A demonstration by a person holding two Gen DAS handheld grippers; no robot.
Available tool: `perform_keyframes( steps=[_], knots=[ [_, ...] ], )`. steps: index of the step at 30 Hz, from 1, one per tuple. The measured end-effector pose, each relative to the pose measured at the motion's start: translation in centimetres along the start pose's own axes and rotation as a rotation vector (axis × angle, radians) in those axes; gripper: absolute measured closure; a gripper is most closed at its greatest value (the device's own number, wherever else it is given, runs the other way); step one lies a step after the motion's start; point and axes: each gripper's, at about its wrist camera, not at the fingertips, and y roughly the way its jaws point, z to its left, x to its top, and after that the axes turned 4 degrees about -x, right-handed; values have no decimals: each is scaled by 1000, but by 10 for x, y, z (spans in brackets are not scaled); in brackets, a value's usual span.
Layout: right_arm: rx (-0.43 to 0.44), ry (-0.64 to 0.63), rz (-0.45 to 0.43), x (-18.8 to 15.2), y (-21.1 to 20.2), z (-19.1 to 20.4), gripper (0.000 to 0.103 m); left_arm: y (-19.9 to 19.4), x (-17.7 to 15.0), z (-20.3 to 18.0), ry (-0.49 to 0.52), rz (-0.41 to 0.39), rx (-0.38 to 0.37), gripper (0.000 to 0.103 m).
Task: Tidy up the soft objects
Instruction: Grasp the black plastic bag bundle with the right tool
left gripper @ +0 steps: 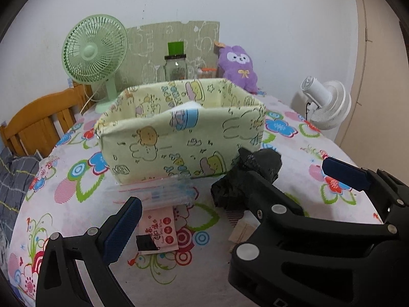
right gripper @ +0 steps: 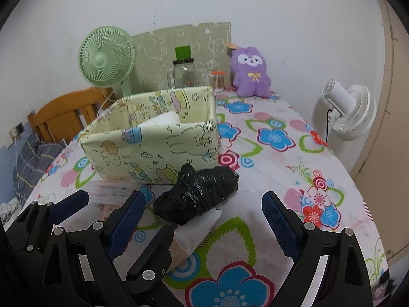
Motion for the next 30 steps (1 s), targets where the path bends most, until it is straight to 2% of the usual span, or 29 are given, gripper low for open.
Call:
perform_keyframes(
  steps=[7,19,20,21,23,28,30],
  knots=[
    [18,5,32,0,19,4,9,13,-1,8,-15,29,31,0],
    [-4,-10,83,4,51,10,9,32,-1,20,-20,69,53,0],
    [-5,-11,94,4,54,10,12,33,-2,21,-19,74,55,0],
    [0,-14,105,3,57,10,20,34,-2,22,-19,79,57,1],
    [14,-16,129,2,61,11,26,37,-3,24,-22,92,57,1],
    [19,-29,130,1,60,15,48,36,-5,24,-18,99,55,1],
    [19,-30,126,0,57,16,52,34,-5,24,-16,95,57,1]
  ],
)
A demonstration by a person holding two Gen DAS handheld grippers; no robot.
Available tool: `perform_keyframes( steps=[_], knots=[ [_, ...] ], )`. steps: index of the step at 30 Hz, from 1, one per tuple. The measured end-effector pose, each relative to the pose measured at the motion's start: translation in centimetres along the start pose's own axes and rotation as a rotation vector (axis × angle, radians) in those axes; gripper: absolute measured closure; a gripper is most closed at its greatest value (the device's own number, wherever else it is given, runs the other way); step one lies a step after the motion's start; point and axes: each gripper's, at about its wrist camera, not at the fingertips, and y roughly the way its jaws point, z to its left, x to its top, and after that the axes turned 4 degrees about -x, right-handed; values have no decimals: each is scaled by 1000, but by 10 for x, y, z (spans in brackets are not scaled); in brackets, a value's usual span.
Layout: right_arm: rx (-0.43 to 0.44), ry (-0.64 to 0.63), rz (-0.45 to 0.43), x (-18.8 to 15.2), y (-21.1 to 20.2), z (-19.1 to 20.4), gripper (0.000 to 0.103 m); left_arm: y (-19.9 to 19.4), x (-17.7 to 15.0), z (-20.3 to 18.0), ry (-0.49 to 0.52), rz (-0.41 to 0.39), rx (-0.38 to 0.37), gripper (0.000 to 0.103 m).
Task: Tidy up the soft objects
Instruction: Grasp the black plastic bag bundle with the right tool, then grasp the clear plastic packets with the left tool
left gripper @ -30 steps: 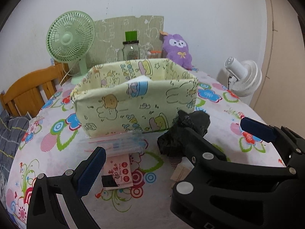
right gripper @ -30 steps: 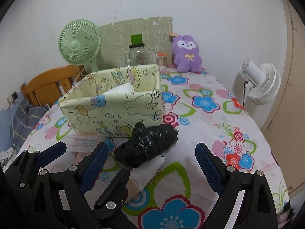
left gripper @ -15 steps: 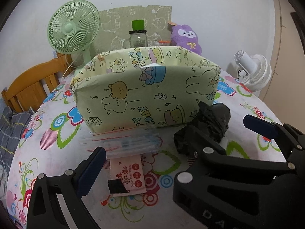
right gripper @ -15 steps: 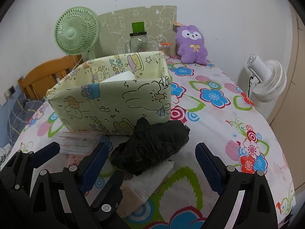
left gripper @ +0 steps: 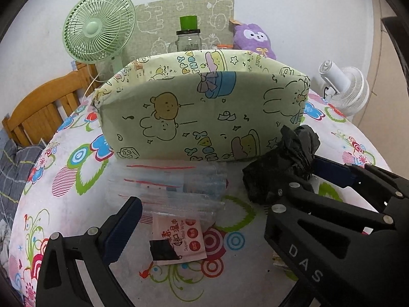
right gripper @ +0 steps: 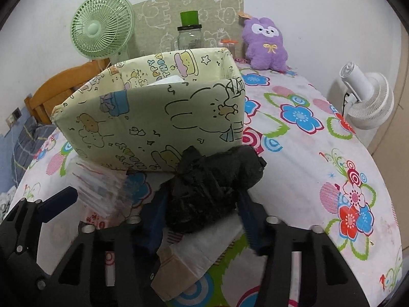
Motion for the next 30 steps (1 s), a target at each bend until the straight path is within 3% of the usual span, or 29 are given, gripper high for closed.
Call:
perform_keyframes(
  steps=[12,18,30],
  knots=[
    [15,22,-67,2,-26,11,55,-18,4,16,-33,-61,63,0],
    [-20,73,-47,6,-23,12,55,-10,9,28,-75,-43,84,0],
    [-36,113,-12,6,-10,17,55,13,14,34,-65,11,88,0]
  ],
)
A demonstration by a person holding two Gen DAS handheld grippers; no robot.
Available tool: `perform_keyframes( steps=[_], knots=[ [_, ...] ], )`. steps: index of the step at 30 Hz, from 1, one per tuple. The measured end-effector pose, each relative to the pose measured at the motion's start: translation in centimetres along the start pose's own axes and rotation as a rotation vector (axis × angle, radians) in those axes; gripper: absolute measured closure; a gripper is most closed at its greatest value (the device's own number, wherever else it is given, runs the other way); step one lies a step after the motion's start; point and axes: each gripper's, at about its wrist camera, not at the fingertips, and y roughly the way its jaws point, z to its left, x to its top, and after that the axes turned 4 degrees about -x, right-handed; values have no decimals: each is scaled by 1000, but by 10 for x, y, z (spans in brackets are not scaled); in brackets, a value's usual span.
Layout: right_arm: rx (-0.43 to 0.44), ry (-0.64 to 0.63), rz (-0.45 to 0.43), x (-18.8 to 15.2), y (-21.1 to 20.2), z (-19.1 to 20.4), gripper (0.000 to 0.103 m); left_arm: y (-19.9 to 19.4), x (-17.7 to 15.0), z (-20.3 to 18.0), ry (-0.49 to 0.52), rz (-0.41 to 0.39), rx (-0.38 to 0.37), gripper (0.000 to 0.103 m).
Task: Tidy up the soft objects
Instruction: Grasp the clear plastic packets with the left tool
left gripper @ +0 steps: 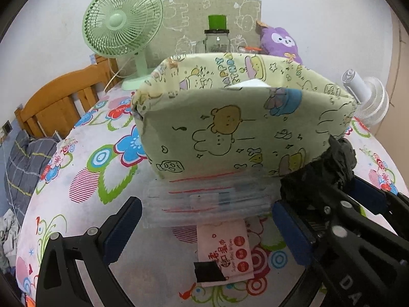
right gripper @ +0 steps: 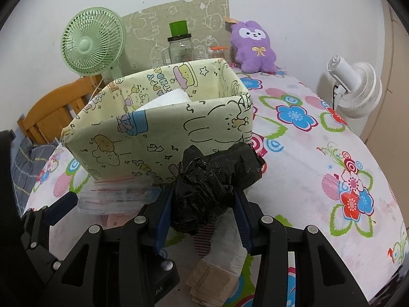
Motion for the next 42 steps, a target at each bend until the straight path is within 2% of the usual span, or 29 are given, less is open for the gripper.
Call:
perform_keyframes(
  steps=[3,9,14,25,42],
  knots=[
    [-1,-1,11,0,4,1,55,7,0,2,-14,23,29,1],
    [2,-2,21,0,7,1,55,8,-2,3,-19,30,8,9],
    [7,-7,13,-1,3,1,55,2,-3,4,-25,17,1,10],
    [25,-9,-34,-2,-21,-2,55,-25,-4,-2,-30,-28,-3,10],
    [39,-4,-144,4,-76,-16,55,-83,-1,-21,-17,-140,-9,10]
  ],
)
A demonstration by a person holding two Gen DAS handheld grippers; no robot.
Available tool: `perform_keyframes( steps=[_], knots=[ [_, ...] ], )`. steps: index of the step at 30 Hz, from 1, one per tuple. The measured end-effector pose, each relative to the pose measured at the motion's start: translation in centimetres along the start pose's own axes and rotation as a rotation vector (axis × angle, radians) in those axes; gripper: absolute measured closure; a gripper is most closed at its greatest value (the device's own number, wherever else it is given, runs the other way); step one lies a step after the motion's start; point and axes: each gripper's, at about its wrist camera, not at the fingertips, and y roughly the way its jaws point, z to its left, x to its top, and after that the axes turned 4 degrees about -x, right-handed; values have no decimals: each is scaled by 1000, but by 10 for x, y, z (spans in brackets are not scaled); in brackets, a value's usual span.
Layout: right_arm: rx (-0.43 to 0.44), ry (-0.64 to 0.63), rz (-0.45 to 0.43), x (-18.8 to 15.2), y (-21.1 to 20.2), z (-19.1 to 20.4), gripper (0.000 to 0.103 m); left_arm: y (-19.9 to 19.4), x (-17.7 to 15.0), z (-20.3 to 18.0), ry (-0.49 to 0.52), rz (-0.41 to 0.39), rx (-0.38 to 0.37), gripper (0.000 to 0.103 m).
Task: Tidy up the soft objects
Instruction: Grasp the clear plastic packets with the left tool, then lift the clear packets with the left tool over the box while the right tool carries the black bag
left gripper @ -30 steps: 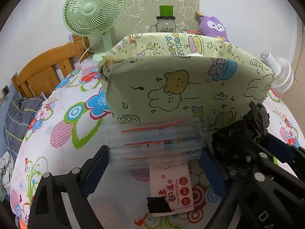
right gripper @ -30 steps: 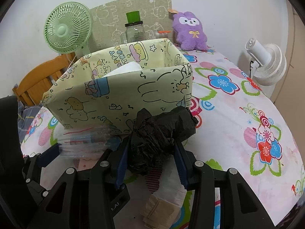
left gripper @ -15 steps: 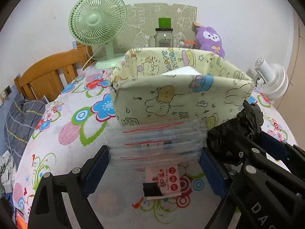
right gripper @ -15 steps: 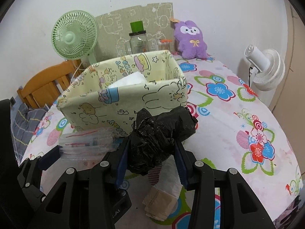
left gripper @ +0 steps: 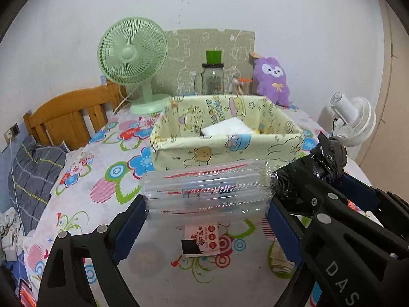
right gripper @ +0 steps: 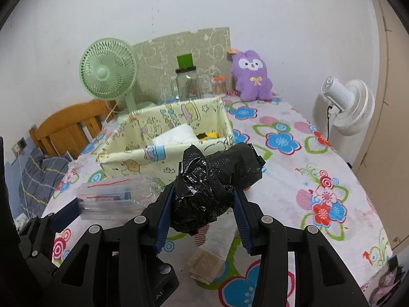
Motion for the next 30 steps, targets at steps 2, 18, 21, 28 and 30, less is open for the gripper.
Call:
perform_keyframes(
  steps=[2,18,21,28,30],
  knots=[
    [3,0,-12,2,-7,0,55,-7,2,-2,2,-12,0,10],
    [14,-12,-103,27,-51,1,55,-50,27,-7,3,-98,-1,10],
    [20,-16,-118,32,-56,3,55,-55,31,-6,2,-113,3,10],
    [21,-24,-150,42,-67,7,55,-66,40,-5,3,-146,3,10],
    [21,-26,-159,45,-70,8,55,-69,43,-5,5,-156,2,10]
  ],
)
